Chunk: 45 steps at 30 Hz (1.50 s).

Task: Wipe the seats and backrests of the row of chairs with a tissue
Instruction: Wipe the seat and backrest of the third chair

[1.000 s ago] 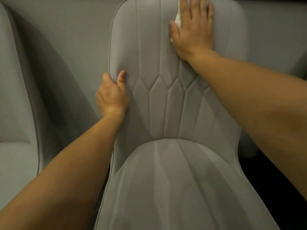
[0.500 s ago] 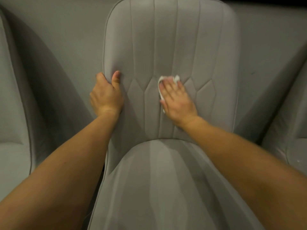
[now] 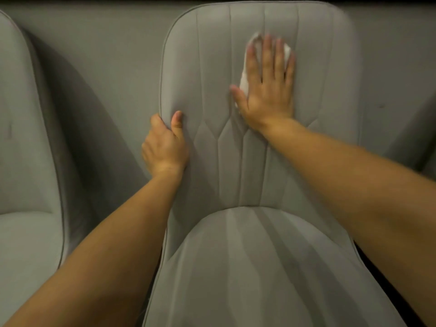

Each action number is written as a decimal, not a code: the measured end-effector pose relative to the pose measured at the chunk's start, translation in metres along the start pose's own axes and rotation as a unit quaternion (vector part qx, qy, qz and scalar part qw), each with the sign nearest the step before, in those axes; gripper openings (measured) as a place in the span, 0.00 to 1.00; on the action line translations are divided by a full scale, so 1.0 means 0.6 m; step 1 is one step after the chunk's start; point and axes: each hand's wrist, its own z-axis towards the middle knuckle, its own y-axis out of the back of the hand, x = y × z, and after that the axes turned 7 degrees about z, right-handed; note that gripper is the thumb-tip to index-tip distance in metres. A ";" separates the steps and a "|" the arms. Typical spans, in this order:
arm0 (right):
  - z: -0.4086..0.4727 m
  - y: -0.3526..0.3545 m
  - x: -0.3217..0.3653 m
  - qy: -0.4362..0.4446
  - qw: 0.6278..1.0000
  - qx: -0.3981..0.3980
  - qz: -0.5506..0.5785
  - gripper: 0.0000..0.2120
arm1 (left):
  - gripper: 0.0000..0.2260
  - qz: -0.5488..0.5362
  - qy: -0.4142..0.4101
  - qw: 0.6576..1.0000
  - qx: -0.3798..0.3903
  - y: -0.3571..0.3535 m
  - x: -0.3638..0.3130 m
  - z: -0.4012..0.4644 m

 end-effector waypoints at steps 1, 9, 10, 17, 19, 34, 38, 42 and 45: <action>0.037 0.012 0.013 0.004 1.000 -0.008 0.018 0.38 | 0.24 -0.001 0.000 1.000 0.000 0.000 -0.001 0.000; 0.123 0.022 0.103 0.017 0.999 0.015 0.031 0.36 | 0.22 -0.015 -0.009 1.000 0.003 0.000 0.002 0.001; 0.104 0.017 0.096 0.025 0.999 0.014 0.024 0.37 | 0.22 -0.015 -0.011 1.000 0.004 0.000 0.002 0.002; -0.064 -0.033 0.050 0.051 0.998 0.015 0.022 0.35 | 0.22 -0.013 -0.009 1.000 0.005 0.000 0.003 0.003; -0.118 -0.052 0.052 0.086 0.994 0.028 0.058 0.33 | 0.23 -0.010 -0.011 1.000 0.004 0.000 0.004 0.003; 0.073 0.007 0.153 0.074 0.996 0.041 0.018 0.33 | 0.22 -0.016 -0.017 1.000 0.003 -0.002 0.004 0.002; 0.122 0.027 0.172 0.073 0.995 0.065 -0.009 0.35 | 0.22 -0.015 -0.009 1.000 0.004 -0.001 0.003 0.000; 0.113 0.023 0.163 0.079 0.994 0.075 0.007 0.38 | 0.22 -0.015 -0.020 1.000 0.001 0.001 0.003 0.000; 0.106 0.031 0.139 0.125 0.988 0.089 -0.010 0.38 | 0.22 -0.021 -0.018 1.000 0.009 0.001 0.004 0.001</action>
